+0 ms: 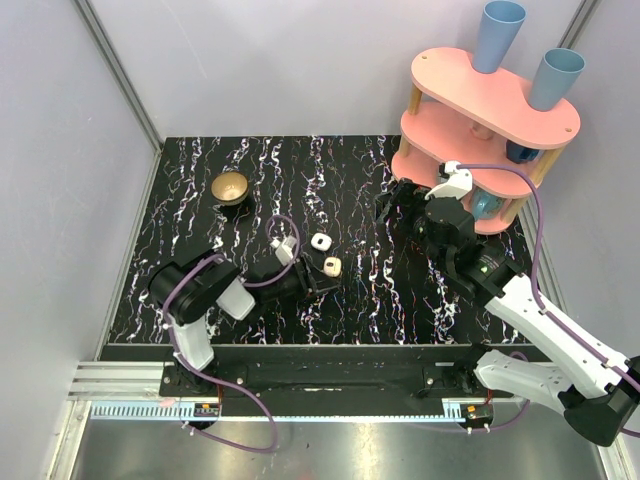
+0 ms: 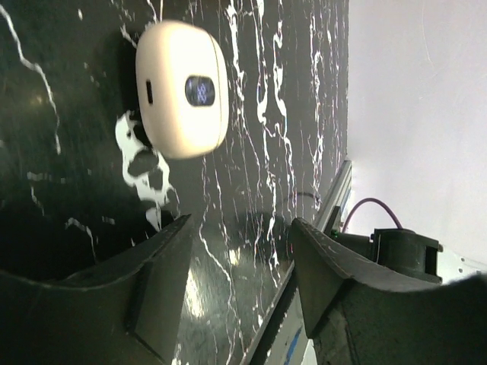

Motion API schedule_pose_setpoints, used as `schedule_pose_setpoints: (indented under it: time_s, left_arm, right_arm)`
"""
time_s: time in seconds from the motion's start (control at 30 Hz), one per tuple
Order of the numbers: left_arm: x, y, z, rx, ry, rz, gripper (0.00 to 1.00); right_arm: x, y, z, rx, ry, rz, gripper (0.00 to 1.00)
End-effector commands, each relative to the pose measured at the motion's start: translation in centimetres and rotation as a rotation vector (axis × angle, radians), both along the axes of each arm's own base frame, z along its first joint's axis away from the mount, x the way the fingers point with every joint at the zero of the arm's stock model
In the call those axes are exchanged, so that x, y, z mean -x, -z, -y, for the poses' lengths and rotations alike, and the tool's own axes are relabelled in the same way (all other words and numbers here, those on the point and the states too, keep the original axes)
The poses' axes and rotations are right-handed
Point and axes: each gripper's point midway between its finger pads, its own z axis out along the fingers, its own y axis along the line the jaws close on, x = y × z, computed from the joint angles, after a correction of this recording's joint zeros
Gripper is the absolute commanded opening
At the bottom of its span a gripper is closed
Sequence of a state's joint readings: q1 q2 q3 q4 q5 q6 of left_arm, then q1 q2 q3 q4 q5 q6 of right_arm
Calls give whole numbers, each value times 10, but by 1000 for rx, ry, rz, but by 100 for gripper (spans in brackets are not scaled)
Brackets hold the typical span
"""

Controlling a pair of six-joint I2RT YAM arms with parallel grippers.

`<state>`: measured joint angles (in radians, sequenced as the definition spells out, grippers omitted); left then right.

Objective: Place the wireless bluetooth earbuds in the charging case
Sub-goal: Place the charging case with the earbuds at the center of the board, then reset both arms

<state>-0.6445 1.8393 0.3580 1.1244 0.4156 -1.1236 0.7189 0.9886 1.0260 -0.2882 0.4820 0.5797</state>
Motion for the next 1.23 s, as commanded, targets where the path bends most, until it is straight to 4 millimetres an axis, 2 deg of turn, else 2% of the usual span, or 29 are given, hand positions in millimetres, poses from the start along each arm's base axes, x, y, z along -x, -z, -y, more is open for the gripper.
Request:
schedule_pose_setpoints:
  time_s: [0.0, 0.03, 0.07, 0.1, 0.13, 0.17, 0.2, 0.23, 0.27, 0.3, 0.33, 0.37, 0.4, 0.43, 0.47, 0.53, 0.57, 0.6, 0.63, 0.67, 0.7, 0.77, 0.8, 0.93, 1.1, 1.2]
  left_arm:
    - [11, -21, -8, -7, 28, 88, 59]
    - [11, -25, -9, -18, 28, 103, 60]
    - [7, -44, -9, -15, 33, 181, 61]
    - [10, -38, -14, -68, 34, 159, 63]
    - [6, -41, -17, -101, 21, 182, 64]
    - [-2, -68, -17, -108, 19, 286, 64]
    - [-2, -56, -29, -205, -7, 247, 65]
    - [-5, -61, -34, -247, -22, 266, 65]
    - [-12, -90, -38, -266, -39, 371, 66]
    - [-15, -83, -56, -359, -90, 351, 68]
    - [-18, -90, -64, -388, -124, 374, 76]
    - [-20, -113, -74, -388, -170, 440, 84]
    - [-24, -113, -91, -449, -243, 439, 92]
    - [-25, -119, -99, -462, -278, 457, 99]
    - [-23, -137, -109, -447, -322, 508, 99]
    - [-23, -146, -126, -467, -396, 531, 99]
    - [-21, -158, -135, -447, -446, 553, 99]
    - [-24, -156, -150, -476, -523, 532, 99]
    - [-24, -157, -159, -486, -569, 522, 99]
    - [-22, -165, -167, -492, -595, 542, 99]
    - [-20, -162, -172, -533, -591, 553, 99]
    - [-18, -165, -186, -569, -636, 559, 99]
    - [-20, -167, -200, -594, -706, 549, 99]
    - [-21, -176, -220, -646, -791, 564, 99]
    - [-24, -180, -232, -699, -851, 568, 99]
    - [-28, -180, -237, -755, -862, 583, 99]
  right_arm:
    - [-4, -2, 13, 28, 56, 21, 100]
    - [-5, -1, 14, 34, 58, 21, 100]
    - [-5, -1, 16, 37, 66, 22, 100]
    - [-6, 0, 16, 42, 67, 19, 100]
    - [-7, 1, 17, 46, 70, 19, 100]
    - [-7, 2, 18, 53, 74, 18, 100]
    - [-8, 4, 18, 59, 78, 14, 100]
    - [-9, 5, 20, 72, 80, 15, 100]
    - [-10, 7, 22, 82, 89, 12, 100]
    - [-11, 11, 23, 96, 89, 4, 100]
    - [-12, 13, 25, 113, 90, 2, 100]
    - [-14, 16, 27, 125, 91, -7, 100]
    - [-15, 21, 28, 135, 90, -20, 100]
    - [-17, 24, 30, 139, 89, -31, 100]
    - [-21, 30, 34, 137, 80, -53, 100]
    - [-28, 45, 38, 151, 66, -107, 100]
    - [-30, 53, 36, 144, 34, -138, 100]
    - [-37, 67, 51, 151, 63, -189, 100]
    - [-39, 75, 56, 145, 61, -222, 100]
    - [-39, 84, 53, 124, 10, -257, 100]
    - [-45, 99, 72, 113, 41, -304, 100]
    - [-45, 116, 78, 91, 5, -366, 100]
    - [-47, 125, 91, 92, 31, -393, 100]
    - [-47, 141, 113, 135, 69, -441, 100]
    - [-39, 155, 122, 132, 121, -479, 100]
    - [-34, 164, 154, 203, 291, -482, 100]
